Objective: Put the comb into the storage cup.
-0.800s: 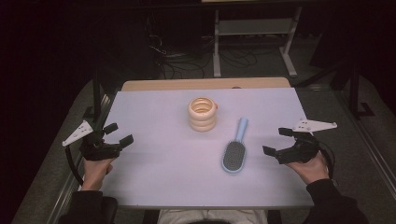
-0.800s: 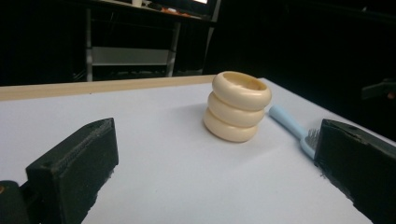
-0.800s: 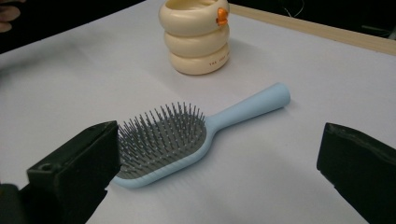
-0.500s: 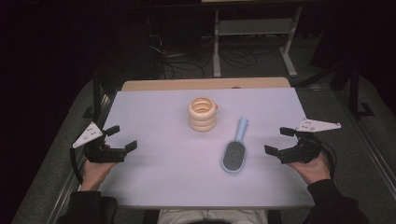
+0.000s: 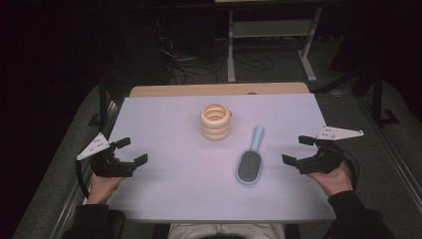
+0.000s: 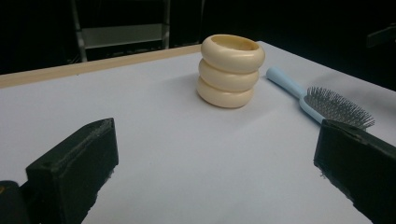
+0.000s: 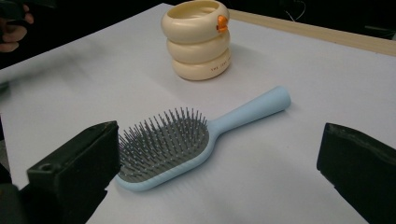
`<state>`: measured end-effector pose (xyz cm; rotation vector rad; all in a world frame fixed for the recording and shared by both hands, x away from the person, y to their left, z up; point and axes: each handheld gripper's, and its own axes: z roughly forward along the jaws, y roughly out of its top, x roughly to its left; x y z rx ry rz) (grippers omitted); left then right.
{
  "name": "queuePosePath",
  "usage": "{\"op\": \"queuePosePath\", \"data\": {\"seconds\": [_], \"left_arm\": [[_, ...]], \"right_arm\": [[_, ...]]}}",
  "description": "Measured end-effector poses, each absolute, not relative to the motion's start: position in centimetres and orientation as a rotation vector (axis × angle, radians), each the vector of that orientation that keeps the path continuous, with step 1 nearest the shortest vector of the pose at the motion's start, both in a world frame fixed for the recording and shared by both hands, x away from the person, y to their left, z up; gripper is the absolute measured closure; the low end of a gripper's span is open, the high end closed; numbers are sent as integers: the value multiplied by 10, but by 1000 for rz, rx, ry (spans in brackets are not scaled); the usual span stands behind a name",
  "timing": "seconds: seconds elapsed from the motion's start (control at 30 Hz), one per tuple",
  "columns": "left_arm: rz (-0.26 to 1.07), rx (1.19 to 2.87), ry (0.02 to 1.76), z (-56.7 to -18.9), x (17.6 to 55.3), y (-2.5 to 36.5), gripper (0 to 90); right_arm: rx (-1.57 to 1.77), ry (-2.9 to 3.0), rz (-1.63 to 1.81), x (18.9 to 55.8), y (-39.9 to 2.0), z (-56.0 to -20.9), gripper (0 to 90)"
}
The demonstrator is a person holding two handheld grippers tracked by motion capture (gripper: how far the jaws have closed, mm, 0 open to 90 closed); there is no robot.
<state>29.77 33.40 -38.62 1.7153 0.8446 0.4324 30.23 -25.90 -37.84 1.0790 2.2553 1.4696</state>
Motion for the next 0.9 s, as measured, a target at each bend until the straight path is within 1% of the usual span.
{"op": "queuePosePath", "data": {"seconds": [0.5,0.6,0.9], "left_arm": [[430,1691,860,-386,295,338,0],[432,1691,857,-386,294,338,0],[432,1688,856,-386,295,339,0]], "right_arm": [[1058,2324,1379,323,-253,-360,0],[1029,2337,1383,327,-251,-353,26],[981,2356,1360,337,-242,-336,29]]}}
